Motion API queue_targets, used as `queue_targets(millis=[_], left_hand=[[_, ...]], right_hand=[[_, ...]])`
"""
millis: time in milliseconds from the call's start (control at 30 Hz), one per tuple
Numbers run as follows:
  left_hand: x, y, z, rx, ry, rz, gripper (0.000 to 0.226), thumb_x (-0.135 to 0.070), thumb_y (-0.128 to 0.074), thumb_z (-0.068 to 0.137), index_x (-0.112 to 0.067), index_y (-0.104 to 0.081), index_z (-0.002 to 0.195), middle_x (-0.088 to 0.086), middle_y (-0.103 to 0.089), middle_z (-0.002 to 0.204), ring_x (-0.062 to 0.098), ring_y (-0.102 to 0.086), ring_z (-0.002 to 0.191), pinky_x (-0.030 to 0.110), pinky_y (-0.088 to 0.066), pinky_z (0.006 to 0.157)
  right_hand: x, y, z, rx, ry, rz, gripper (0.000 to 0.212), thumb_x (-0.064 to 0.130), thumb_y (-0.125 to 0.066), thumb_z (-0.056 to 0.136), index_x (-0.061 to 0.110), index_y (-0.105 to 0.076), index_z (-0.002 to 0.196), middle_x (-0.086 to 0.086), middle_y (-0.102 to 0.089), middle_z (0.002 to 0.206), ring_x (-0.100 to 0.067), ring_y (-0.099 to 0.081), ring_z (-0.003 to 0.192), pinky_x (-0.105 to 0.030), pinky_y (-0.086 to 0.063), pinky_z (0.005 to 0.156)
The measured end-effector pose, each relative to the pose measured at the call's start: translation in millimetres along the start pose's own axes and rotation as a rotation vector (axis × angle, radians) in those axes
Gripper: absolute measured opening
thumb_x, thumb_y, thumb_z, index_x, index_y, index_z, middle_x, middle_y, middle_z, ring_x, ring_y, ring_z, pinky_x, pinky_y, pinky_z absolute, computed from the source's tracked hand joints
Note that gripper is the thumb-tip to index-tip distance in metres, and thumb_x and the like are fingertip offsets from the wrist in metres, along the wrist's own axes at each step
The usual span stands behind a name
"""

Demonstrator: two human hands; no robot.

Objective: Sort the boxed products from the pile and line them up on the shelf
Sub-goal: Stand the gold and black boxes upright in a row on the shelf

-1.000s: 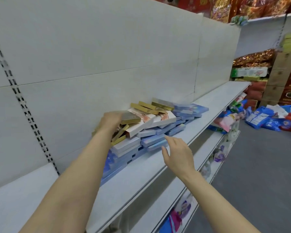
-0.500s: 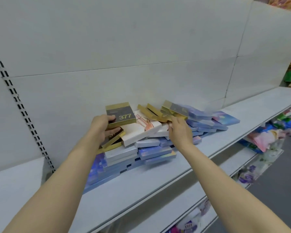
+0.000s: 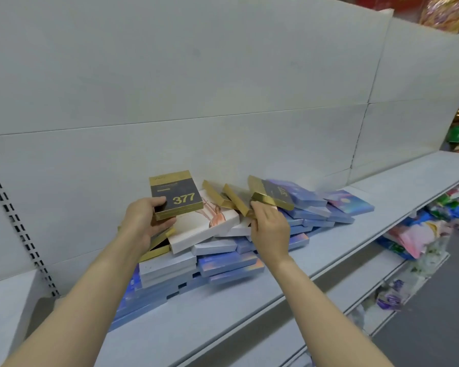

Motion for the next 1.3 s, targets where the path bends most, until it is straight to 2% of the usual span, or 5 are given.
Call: queue_targets(millis=[300,433,667,967,1300], left_hand=[[12,-23,-13,0.040,0.038,-0.014,0.015,-0.009,-0.060,0.094,-0.003,-0.058,0.108,0.012,-0.065,0.096,0.024,-0.064,0.085,0.030,-0.060,0.056],[11,-24,-13,0.033,0.036,-0.005,0.008,-0.009,-0.060,0.094,-0.004,-0.058,0.100,0.012,-0.065,0.094,0.024,-0.065,0.083,0.030,-0.059,0.057],[15,-32,-17,0.049,0.010,0.021,0.003,-0.009,-0.059,0.095,-0.006,-0.058,0.095,0.011,-0.065,0.093,0.023,-0.064,0.081,0.030,-0.059,0.056],[21,-47,-24,0.091,0.008,0.039,0.004,-0.010,-0.059,0.094,-0.007,-0.061,0.093,0.010,-0.067,0.088,0.023,-0.064,0.076,0.028,-0.060,0.054],[34,-81,-37,0.166,0.036,0.024,0.009,-0.010,-0.056,0.095,-0.009,-0.063,0.101,0.010,-0.072,0.092,0.032,-0.070,0.093,0.027,-0.057,0.051]], right_hand=[[-45,-4,0,0.087,-0.380,0.451,0.057,0.066,-0.043,0.089,0.021,-0.075,0.104,0.007,-0.070,0.112,-0.020,-0.056,0.116,-0.037,-0.041,0.099],[-65,-13,11,0.312,-0.676,0.176,0.064,0.072,-0.040,0.086,0.022,-0.068,0.116,-0.007,-0.060,0.122,-0.031,-0.046,0.119,-0.044,-0.039,0.100],[-38,-42,9,0.795,-0.553,0.011,0.090,0.087,-0.024,0.079,0.026,-0.046,0.141,-0.009,-0.023,0.158,-0.032,-0.015,0.145,-0.050,-0.016,0.116],[-43,-36,-8,0.772,-0.413,0.223,0.107,0.096,-0.020,0.065,0.033,-0.037,0.149,0.001,-0.010,0.164,-0.017,0.000,0.150,-0.044,-0.005,0.121],[-51,-21,-15,0.480,-0.162,0.280,0.060,0.025,-0.070,0.084,0.028,-0.051,0.141,0.008,-0.037,0.151,-0.021,-0.024,0.146,-0.041,-0.032,0.113]])
Point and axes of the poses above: each hand's wrist, its own z-axis towards the middle knuckle, its own y-axis out of the back of the hand, x = y × z, the point moved 9 cm from there along z, towards the middle knuckle
